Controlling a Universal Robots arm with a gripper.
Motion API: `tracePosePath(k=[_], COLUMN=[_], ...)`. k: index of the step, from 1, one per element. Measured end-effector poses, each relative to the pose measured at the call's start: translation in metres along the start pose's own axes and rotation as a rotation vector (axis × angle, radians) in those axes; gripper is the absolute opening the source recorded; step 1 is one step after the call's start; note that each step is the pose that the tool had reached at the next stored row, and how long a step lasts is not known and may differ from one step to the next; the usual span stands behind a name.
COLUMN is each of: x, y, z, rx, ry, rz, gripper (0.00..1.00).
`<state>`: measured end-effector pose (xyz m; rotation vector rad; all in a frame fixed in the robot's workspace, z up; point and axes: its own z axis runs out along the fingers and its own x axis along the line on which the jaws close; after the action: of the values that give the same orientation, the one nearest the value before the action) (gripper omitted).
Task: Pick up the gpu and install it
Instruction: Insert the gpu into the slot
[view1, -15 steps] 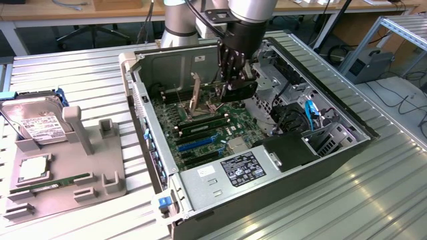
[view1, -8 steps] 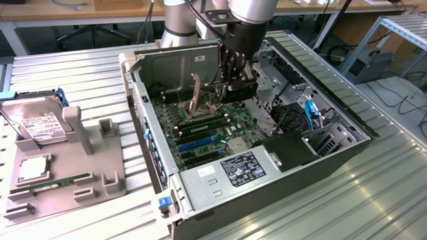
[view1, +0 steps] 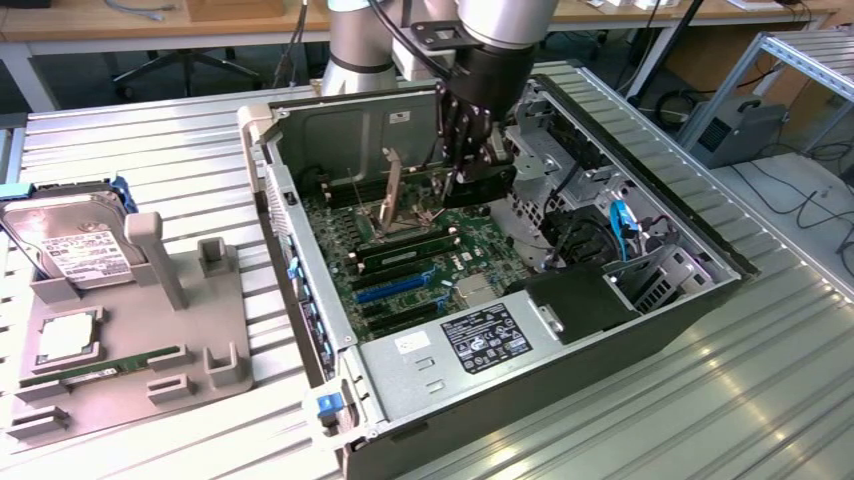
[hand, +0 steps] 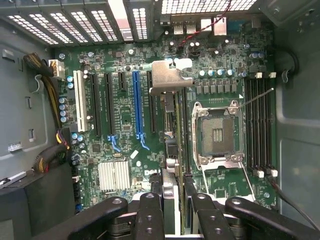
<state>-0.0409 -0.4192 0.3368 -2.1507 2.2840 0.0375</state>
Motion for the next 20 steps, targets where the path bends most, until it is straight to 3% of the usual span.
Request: tracePosePath(k=[20], x=[0.0062], y=[0.0004], z=[0.0004], rx=[0.0000], ry=[-0.0001], rz=[-0.001], gripper=[0.27])
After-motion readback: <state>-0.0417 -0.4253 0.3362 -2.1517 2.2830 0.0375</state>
